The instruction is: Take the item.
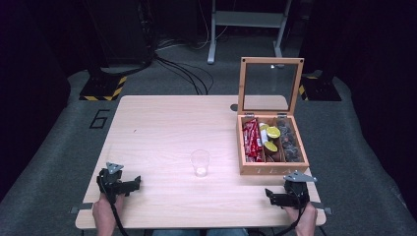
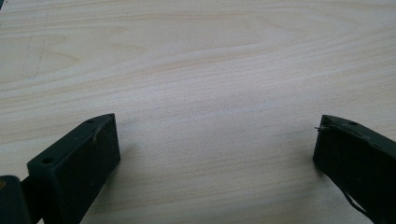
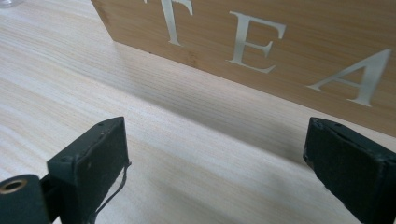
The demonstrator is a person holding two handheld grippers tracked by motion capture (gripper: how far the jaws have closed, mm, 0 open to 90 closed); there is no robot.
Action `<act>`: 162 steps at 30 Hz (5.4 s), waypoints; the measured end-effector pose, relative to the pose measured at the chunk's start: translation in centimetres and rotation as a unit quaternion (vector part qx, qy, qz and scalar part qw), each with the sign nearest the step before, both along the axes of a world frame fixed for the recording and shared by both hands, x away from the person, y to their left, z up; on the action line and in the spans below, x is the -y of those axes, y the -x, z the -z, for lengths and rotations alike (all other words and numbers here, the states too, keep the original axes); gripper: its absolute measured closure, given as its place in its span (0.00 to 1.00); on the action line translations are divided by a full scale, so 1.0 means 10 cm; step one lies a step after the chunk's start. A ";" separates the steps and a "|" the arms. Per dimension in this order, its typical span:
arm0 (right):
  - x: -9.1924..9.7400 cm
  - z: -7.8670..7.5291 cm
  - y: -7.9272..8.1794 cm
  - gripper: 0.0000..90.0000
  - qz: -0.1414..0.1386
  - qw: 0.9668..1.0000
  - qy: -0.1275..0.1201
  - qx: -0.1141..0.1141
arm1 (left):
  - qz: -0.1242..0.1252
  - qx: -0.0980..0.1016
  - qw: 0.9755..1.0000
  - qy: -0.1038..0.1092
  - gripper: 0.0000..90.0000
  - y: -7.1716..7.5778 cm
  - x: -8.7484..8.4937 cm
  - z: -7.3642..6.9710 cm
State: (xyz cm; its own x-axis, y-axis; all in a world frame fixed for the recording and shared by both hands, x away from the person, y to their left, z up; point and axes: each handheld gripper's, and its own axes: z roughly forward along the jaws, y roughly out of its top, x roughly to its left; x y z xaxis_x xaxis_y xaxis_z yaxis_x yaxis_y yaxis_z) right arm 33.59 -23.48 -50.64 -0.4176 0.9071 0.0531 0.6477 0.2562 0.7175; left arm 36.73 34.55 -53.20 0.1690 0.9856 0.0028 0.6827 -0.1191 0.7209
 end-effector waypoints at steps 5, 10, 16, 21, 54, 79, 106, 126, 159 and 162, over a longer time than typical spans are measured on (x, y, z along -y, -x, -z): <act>0.03 -0.09 0.04 0.06 0.005 1.000 -0.010 0.002 | 0.000 0.000 1.000 0.000 0.00 0.00 0.00 0.00; 0.06 -0.20 0.08 0.06 0.003 1.000 -0.006 0.003 | 0.000 0.000 1.000 0.000 0.00 0.00 0.00 0.00; 0.09 -0.34 0.11 0.05 0.004 1.000 -0.003 -0.001 | 0.000 0.000 1.000 0.000 0.00 0.00 0.00 0.00; 0.12 -0.42 0.12 0.04 0.005 1.000 -0.008 0.004 | -0.001 0.000 1.000 -0.001 0.00 0.00 0.00 0.00; 0.33 -0.86 -0.44 0.04 0.002 0.999 -0.036 -0.001 | -0.001 0.000 1.000 0.000 0.00 0.00 0.00 0.00; 0.51 -0.73 -0.93 0.51 0.056 0.997 -0.050 -0.033 | -0.001 0.000 1.000 0.002 0.00 0.00 0.01 0.00; 0.43 -0.50 -1.15 0.70 0.107 0.991 -0.010 -0.085 | -0.002 0.000 1.000 0.002 0.00 0.00 0.01 0.00; 0.47 -0.55 -1.07 0.87 0.102 0.993 -0.017 -0.059 | -0.001 0.000 1.000 0.002 0.00 0.00 0.01 0.00; 0.35 -1.02 -0.74 0.88 0.075 0.996 -0.018 0.035 | -0.002 0.000 1.000 0.002 0.00 0.00 0.01 0.00; 0.29 -1.05 -0.72 0.88 0.067 0.997 -0.015 0.041 | -0.002 0.000 1.000 0.002 0.00 0.00 0.01 0.00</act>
